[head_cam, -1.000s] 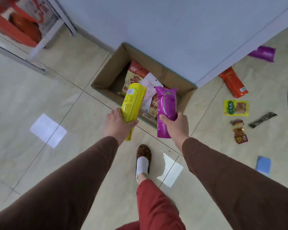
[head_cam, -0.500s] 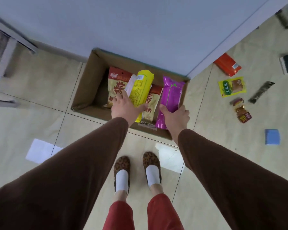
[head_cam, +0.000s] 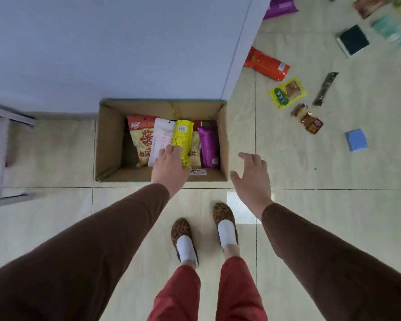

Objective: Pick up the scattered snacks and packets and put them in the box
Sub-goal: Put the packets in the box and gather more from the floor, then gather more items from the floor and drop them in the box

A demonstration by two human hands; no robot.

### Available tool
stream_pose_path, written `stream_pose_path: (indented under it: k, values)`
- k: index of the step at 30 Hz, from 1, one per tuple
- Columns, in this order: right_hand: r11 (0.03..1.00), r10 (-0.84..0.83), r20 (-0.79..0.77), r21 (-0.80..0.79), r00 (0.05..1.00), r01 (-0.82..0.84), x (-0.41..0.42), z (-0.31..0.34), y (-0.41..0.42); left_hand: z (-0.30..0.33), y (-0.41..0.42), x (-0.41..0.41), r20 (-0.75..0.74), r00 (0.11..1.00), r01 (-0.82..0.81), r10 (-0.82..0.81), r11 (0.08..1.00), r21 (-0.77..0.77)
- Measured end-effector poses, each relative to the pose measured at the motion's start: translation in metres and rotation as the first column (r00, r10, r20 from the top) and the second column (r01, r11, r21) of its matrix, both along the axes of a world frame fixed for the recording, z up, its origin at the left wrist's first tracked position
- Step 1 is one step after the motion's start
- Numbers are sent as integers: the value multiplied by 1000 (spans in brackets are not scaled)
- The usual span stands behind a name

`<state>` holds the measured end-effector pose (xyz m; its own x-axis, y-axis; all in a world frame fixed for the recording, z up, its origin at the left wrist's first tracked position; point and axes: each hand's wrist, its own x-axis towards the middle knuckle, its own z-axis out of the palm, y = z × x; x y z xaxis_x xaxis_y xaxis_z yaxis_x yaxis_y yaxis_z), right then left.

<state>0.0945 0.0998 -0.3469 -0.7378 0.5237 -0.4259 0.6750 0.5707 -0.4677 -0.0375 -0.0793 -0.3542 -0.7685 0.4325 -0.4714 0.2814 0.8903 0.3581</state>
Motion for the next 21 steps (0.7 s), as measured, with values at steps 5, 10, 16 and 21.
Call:
stream_pose_path:
  k: [5,10,16,21]
  values:
    - [996,-73,3,45,997,72,48,25,44,30,46,15,-50,984,167,-168,986,-26]
    - [980,-184,-16,75,983,184,99,33,112,44,128,52,-60,960,272,-272,962,-12]
    - [962,-257,-49,83,965,261,174,38,225,47,256,128,-44,928,371,-371,929,-2]
    - [944,-302,-38,125,953,304,233,48,331,44,362,196,-32,923,384,-384,923,32]
